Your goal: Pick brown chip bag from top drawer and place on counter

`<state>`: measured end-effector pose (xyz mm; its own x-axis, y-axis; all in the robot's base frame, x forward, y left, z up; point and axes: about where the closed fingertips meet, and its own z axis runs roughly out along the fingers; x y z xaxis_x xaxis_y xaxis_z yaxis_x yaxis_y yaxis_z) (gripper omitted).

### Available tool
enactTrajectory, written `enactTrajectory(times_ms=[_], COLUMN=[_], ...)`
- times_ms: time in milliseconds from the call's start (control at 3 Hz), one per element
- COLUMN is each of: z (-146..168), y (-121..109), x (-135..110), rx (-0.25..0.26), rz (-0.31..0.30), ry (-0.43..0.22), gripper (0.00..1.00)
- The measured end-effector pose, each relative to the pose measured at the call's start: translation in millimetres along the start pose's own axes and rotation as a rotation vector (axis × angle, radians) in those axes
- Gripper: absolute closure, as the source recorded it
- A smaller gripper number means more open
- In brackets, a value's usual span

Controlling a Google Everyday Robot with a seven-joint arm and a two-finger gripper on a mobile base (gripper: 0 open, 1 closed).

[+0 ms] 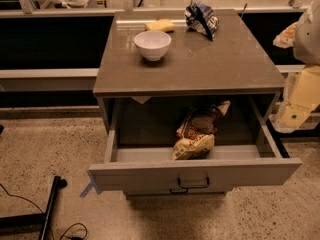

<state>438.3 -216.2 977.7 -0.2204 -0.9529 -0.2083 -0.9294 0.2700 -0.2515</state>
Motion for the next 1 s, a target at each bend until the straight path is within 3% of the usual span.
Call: enactTrajectory(times_ms=[333,667,1000], z=[0.2,43.5,169.8], y=[-0.4,-3.7,4.2], x=[-0.7,0.5,19.8], rx=[0.002,-0.026,-0.125], rz=[-0.003,-0.070,-0.209], ry=[0.000,0.039,0.080], gripper=[0.00,0.00,0.00])
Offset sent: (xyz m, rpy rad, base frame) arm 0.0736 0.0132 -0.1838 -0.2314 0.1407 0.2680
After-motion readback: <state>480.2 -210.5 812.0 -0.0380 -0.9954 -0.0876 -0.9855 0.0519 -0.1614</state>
